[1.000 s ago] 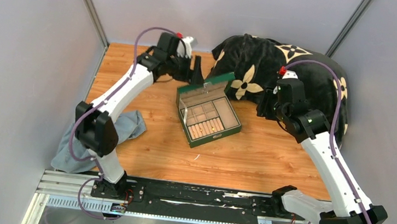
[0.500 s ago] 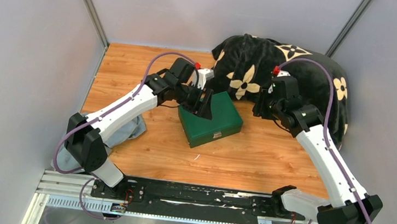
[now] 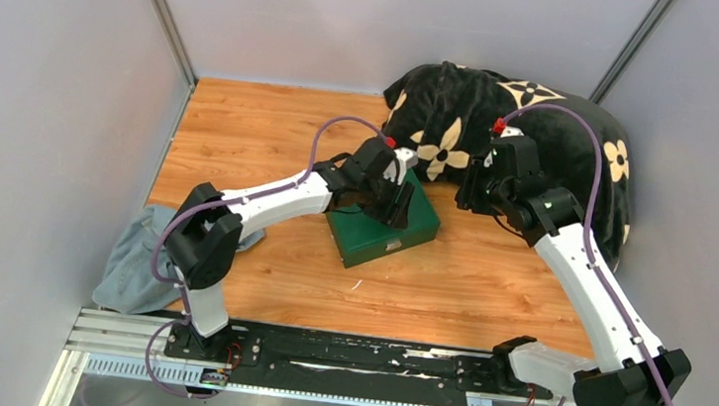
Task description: Organize the mixed jewelry
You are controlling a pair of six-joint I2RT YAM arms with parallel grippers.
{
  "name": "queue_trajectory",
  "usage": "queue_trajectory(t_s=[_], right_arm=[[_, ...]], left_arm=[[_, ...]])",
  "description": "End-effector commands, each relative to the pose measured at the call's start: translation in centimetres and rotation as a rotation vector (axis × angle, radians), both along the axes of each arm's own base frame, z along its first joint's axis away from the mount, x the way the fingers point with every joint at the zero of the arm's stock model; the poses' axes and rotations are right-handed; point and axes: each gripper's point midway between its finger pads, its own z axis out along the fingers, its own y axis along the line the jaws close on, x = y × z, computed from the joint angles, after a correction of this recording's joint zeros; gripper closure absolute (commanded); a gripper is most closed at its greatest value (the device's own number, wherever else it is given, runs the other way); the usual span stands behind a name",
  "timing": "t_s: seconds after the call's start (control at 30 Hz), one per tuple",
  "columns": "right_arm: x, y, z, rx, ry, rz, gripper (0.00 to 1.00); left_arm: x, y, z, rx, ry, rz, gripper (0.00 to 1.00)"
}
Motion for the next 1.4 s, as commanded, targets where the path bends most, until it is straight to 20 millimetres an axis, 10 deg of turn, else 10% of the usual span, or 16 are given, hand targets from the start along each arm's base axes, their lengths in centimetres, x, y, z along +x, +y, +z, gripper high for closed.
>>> queue_trajectory(t_s=[0.0, 0.27, 0.5, 0.73, 1.0, 1.37], right_arm=[[-0.7, -1.7, 0.0, -0.037, 0.002, -0.048, 0.54], [-0.6, -2.5, 0.9, -0.06, -0.031, -0.07, 0.54], [0.0, -3.8, 2.8, -0.1, -0.096, -0.113, 0.5], [-0.4, -11.1, 10.8, -0.255, -0.363, -0.439, 0.2], [-2.8, -15.4, 12.6, -0.325, -0.465, -0.635, 0.06], [-3.1, -15.0, 12.2, -0.264, -0.474, -0.639, 0.03]], left_arm=[[-1.5, 2.1, -4.1, 0.276, -0.033, -0.04, 0.4], [2.9, 3.9, 14.0, 0.156, -0.431, 0.134, 0.36], [1.7, 8.4, 20.4, 0.067, -0.564, 0.286, 0.29], [2.3, 16.1, 22.8, 0.125, -0.539, 0.508, 0.11], [3.8, 25.3, 23.8, 0.006, -0.462, 0.767, 0.08], [3.7, 26.0, 24.2, 0.009, -0.461, 0.789, 0.08]])
